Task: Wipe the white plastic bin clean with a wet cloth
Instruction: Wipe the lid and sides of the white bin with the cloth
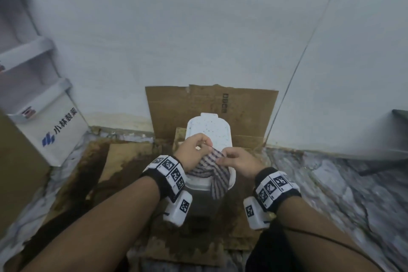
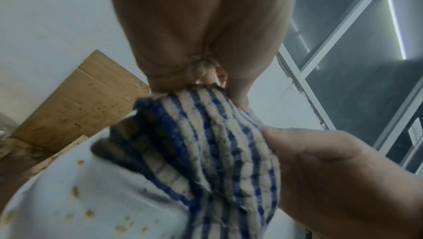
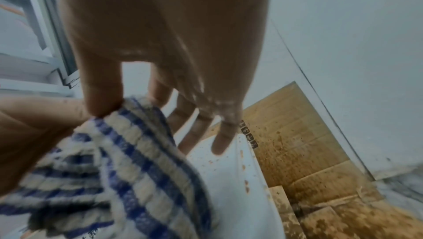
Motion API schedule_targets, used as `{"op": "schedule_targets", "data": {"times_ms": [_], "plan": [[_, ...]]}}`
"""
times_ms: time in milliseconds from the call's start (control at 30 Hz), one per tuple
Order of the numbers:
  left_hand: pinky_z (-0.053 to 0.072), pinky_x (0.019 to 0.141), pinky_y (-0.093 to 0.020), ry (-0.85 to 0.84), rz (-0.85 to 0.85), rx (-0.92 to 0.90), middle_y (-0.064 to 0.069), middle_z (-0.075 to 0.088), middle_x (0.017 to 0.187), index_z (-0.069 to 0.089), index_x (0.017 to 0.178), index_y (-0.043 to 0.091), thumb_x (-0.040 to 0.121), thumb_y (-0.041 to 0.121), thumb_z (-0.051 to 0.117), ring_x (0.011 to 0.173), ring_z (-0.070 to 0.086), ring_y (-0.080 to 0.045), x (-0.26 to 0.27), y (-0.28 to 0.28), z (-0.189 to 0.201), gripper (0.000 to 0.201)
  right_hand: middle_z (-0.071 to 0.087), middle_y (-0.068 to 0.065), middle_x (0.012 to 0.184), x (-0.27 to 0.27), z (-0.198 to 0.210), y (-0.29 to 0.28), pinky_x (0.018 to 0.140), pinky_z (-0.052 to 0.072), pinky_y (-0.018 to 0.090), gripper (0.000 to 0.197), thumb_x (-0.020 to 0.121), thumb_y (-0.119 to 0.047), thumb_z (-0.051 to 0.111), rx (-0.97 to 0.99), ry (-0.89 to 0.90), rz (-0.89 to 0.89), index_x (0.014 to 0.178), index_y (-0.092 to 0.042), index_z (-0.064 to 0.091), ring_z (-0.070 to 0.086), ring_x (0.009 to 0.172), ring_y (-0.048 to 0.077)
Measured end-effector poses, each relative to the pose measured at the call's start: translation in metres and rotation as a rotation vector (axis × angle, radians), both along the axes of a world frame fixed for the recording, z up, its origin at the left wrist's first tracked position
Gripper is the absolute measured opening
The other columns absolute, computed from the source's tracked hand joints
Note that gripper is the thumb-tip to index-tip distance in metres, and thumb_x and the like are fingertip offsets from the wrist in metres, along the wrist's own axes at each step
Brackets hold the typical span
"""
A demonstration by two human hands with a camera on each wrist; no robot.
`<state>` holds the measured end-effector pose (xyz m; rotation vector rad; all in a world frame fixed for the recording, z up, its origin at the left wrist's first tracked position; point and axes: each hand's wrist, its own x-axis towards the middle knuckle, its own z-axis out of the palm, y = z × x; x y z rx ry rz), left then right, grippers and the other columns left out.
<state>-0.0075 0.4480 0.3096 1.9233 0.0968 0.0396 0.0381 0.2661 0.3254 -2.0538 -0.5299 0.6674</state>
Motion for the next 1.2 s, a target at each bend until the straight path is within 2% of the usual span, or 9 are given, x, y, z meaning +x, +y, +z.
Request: {"op": "schedule_targets", "data": {"times_ms": [233,333,400,467,533,700,933,1067,1200], "plan": [[0.058,0.079,-0.038,0.048,0.145,-0.192,-0.005,0.067,0.102,0.055,0.098,0.032,0.088,0.022,0.068,0.095,0.066,-0.021,0.003,0.019,-0.017,0.019,0.071,0.004,0.095,0.029,-0.011,0.011,0.082,0.056,0.044,0.011,0.091,-0.031,0.064,0.015,-0.05,-0.057,0.085,-0.022,0.062,0.068,0.091,0.024],[0.051,0.077,-0.028,0.081,0.232,-0.147,0.001,0.063,0.101,0.054,0.099,0.029,0.085,0.02,0.072,0.094,0.062,-0.018,-0.002,0.029,-0.034,0.024,0.066,0.003,0.11,0.051,-0.021,0.018,0.09,0.049,0.04,0.015,0.093,-0.037,0.059,-0.272,-0.286,-0.063,0.104,-0.027,0.062,0.061,0.106,0.026],[0.045,0.074,-0.023,0.121,0.254,-0.106,0.004,0.059,0.103,0.054,0.105,0.024,0.083,0.019,0.074,0.096,0.059,-0.016,-0.007,0.033,-0.045,0.03,0.053,0.01,0.132,0.058,-0.03,0.021,0.1,0.041,0.043,0.047,0.094,-0.045,0.053,-0.567,-0.43,-0.039,0.137,-0.028,0.046,0.05,0.121,0.031],[0.045,0.079,-0.021,0.18,0.238,-0.086,0.005,0.052,0.113,0.05,0.115,0.025,0.082,0.02,0.076,0.099,0.055,-0.011,-0.01,0.034,-0.053,0.042,0.04,0.011,0.145,0.053,-0.037,0.021,0.109,0.032,0.046,0.061,0.092,-0.05,0.052,-0.603,-0.536,-0.041,0.147,-0.032,0.033,0.037,0.133,0.032],[0.045,0.096,-0.034,0.274,0.199,-0.07,0.003,0.039,0.128,0.042,0.131,0.031,0.077,0.027,0.081,0.112,0.046,-0.014,-0.01,0.037,-0.062,0.066,0.029,0.005,0.155,0.043,-0.046,0.019,0.115,0.02,0.045,0.064,0.092,-0.052,0.052,-0.53,-0.585,0.043,0.149,-0.033,0.033,0.025,0.141,0.027],[0.043,0.108,-0.046,0.361,0.027,-0.207,0.01,0.045,0.144,0.027,0.149,0.029,0.052,0.043,0.093,0.133,0.045,-0.016,-0.011,0.036,-0.08,0.119,-0.007,-0.008,0.163,0.029,-0.08,0.006,0.118,0.006,0.053,0.071,0.095,-0.063,0.034,-0.567,-0.481,0.25,0.154,-0.036,0.008,-0.01,0.149,0.015],[0.05,0.101,-0.037,0.316,0.043,-0.264,0.014,0.056,0.13,0.035,0.143,0.029,0.062,0.016,0.09,0.122,0.054,-0.012,-0.009,0.036,-0.083,0.099,-0.018,-0.002,0.162,0.062,-0.087,0.021,0.118,-0.009,0.039,0.076,0.096,-0.059,0.036,-0.54,-0.408,0.224,0.155,-0.029,-0.002,-0.025,0.146,0.017],[0.045,0.106,-0.048,0.341,0.088,-0.26,0.007,0.047,0.146,0.028,0.151,0.027,0.055,0.025,0.092,0.131,0.048,-0.017,-0.009,0.037,-0.087,0.115,-0.018,-0.001,0.162,0.091,-0.084,0.032,0.118,-0.009,0.04,0.076,0.096,-0.057,0.038,-0.536,-0.354,0.188,0.155,-0.028,-0.001,-0.025,0.146,0.019],[0.043,0.108,-0.046,0.361,0.117,-0.254,0.01,0.043,0.148,0.027,0.151,0.031,0.057,0.023,0.092,0.133,0.044,-0.016,-0.007,0.038,-0.092,0.115,-0.019,0.001,0.162,0.124,-0.079,0.043,0.118,-0.009,0.041,0.078,0.096,-0.056,0.041,-0.571,-0.332,0.175,0.155,-0.028,-0.001,-0.025,0.146,0.022]]}}
